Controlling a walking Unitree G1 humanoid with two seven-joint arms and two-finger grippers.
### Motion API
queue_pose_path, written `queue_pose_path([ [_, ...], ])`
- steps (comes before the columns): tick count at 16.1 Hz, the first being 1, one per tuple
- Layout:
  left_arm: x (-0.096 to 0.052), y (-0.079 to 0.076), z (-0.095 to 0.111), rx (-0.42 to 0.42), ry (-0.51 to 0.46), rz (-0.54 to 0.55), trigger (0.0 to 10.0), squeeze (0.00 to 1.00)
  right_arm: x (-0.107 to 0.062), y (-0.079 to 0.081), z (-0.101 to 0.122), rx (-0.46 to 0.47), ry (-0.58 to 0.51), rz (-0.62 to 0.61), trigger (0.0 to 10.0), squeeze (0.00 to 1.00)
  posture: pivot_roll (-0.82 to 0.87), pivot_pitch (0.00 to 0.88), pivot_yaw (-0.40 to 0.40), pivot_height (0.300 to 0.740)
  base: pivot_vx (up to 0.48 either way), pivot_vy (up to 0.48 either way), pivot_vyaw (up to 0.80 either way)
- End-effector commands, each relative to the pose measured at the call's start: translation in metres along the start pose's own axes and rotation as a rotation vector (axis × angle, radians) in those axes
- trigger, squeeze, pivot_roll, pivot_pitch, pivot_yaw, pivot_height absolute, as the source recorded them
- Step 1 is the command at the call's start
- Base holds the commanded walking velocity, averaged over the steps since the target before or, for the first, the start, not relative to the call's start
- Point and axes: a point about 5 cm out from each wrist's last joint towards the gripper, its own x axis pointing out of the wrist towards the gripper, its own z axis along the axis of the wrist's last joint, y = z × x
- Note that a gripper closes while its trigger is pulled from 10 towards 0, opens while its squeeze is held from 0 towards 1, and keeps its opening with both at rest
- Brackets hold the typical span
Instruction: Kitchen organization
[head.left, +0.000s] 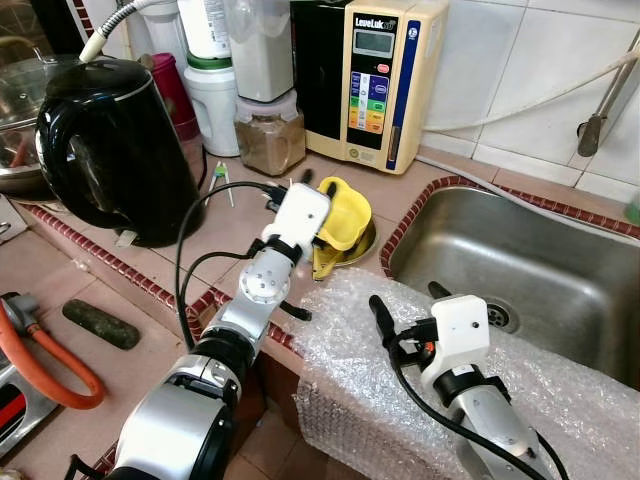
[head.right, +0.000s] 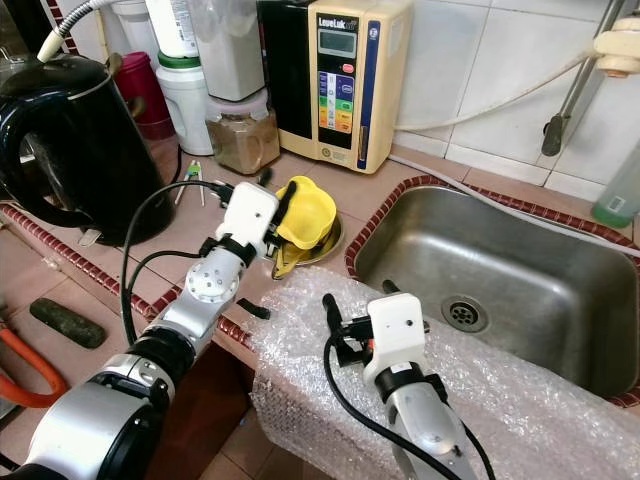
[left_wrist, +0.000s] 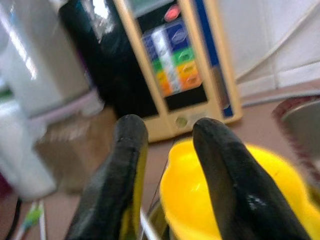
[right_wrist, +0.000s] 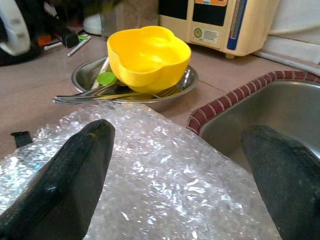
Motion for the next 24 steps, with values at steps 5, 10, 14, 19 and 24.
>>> queue_pose_path([
  [5,0.002,0.011,-0.022,-0.233,0.257,0.084,10.0,1.0,0.004,0.001,0.006,-0.006,-0.024,0.02,10.0,0.0,-0.02,0.0,0.047,0.74,0.0,0.0,0.0],
  [10,0.006,0.008,-0.019,-0.332,0.289,0.089,10.0,1.0,0.005,0.0,0.006,-0.01,-0.02,0.021,10.0,0.0,-0.02,0.0,0.05,0.74,0.0,0.0,0.0],
  [14,0.015,0.013,-0.005,-0.357,0.228,0.13,10.0,1.0,0.005,-0.001,0.005,-0.022,-0.015,0.022,10.0,0.0,-0.02,0.0,0.053,0.74,0.0,0.0,0.0],
  [19,0.015,0.002,-0.006,-0.397,0.275,0.081,10.0,1.0,0.005,0.001,0.004,-0.024,-0.013,0.022,10.0,0.0,-0.02,0.0,0.061,0.74,0.0,0.0,0.0],
  [24,0.016,-0.019,-0.007,-0.443,0.364,-0.019,10.0,1.0,0.004,0.007,0.004,-0.02,-0.012,0.028,10.0,0.0,-0.03,0.0,0.069,0.74,0.0,0.0,0.0],
])
